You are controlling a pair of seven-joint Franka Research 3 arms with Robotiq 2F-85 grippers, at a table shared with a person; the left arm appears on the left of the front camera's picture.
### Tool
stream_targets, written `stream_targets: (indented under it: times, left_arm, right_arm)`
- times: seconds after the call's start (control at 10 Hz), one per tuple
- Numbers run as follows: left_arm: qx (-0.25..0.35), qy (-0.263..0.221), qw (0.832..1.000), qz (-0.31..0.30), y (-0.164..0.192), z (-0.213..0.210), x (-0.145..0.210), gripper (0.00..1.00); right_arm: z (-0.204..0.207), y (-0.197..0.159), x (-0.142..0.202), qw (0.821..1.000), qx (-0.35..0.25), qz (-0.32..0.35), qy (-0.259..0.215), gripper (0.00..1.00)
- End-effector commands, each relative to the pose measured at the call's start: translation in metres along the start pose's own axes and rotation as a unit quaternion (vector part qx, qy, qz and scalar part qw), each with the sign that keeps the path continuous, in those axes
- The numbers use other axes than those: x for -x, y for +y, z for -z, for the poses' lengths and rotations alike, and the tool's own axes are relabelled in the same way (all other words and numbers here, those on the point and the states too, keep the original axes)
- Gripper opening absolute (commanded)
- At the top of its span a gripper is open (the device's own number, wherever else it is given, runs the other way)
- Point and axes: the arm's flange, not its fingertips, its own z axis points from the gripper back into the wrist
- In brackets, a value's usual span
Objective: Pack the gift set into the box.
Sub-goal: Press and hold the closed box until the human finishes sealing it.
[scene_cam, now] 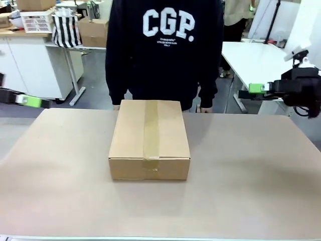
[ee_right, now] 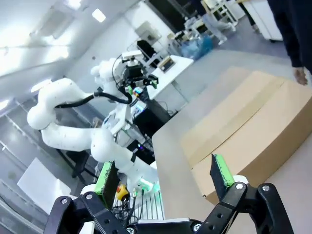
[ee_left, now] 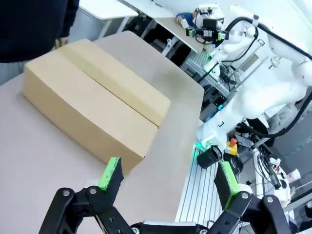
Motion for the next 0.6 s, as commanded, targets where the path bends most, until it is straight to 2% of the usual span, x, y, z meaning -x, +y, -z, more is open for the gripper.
stream_targets:
  times: [0.0, 0.5]
  left_arm:
    - [0.009, 0.017, 1.000, 0.010, 0.0004, 0.0216, -0.0063, 1.00]
    - [0.009, 0.017, 1.000, 0.010, 0.0004, 0.0216, -0.0063, 1.00]
  right_arm:
    - [0.0255, 0.0067, -0.0016, 1.000, -0.009, -0.008, 0.017, 1.00]
    - [0.0255, 0.0067, -0.0016, 1.000, -0.009, -0.008, 0.017, 1.00]
